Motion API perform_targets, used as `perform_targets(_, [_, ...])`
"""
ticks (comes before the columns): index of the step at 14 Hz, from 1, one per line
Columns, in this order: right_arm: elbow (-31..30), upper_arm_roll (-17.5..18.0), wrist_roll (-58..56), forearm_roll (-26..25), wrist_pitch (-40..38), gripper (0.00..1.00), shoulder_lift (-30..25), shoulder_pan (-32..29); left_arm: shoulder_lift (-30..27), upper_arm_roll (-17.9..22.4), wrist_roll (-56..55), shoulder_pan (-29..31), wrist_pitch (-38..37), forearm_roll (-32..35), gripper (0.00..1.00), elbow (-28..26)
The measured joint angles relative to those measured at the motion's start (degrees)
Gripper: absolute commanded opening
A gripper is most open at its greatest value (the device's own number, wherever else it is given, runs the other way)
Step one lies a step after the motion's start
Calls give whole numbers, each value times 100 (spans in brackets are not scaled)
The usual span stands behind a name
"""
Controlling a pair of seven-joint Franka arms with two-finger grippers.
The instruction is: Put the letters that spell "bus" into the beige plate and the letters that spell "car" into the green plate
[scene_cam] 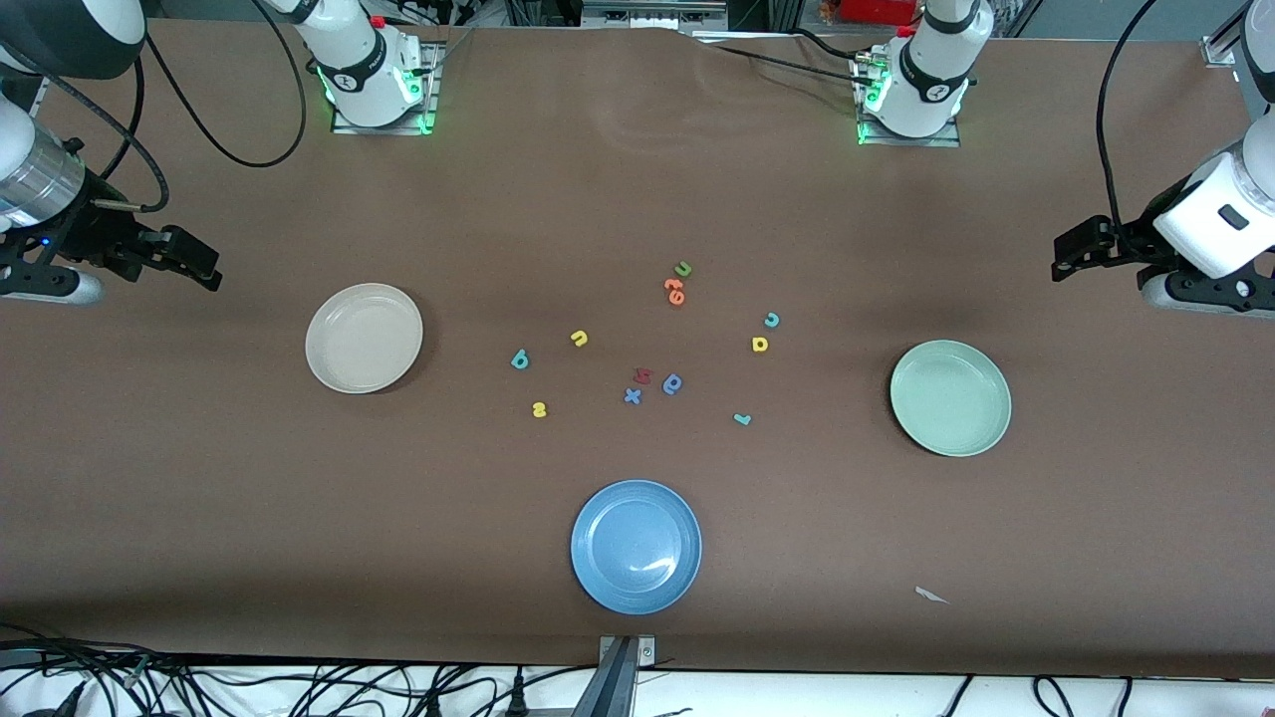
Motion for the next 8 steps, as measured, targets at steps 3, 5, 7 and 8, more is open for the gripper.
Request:
perform_targets(3, [0, 3, 0, 0, 0, 100, 0, 3, -8, 6, 0, 15, 0, 0, 100, 0])
perform_targets(5, [0, 8, 0, 0, 0, 100, 0, 25, -13, 7, 0, 15, 0, 0, 100, 0])
perform_targets(7, [0, 11, 0, 0, 0, 100, 0, 55, -14, 7, 0, 16, 0, 0, 100, 0])
perform_targets(8, [0, 11, 0, 0, 0, 100, 0, 59, -14, 7, 0, 21, 0, 0, 100, 0])
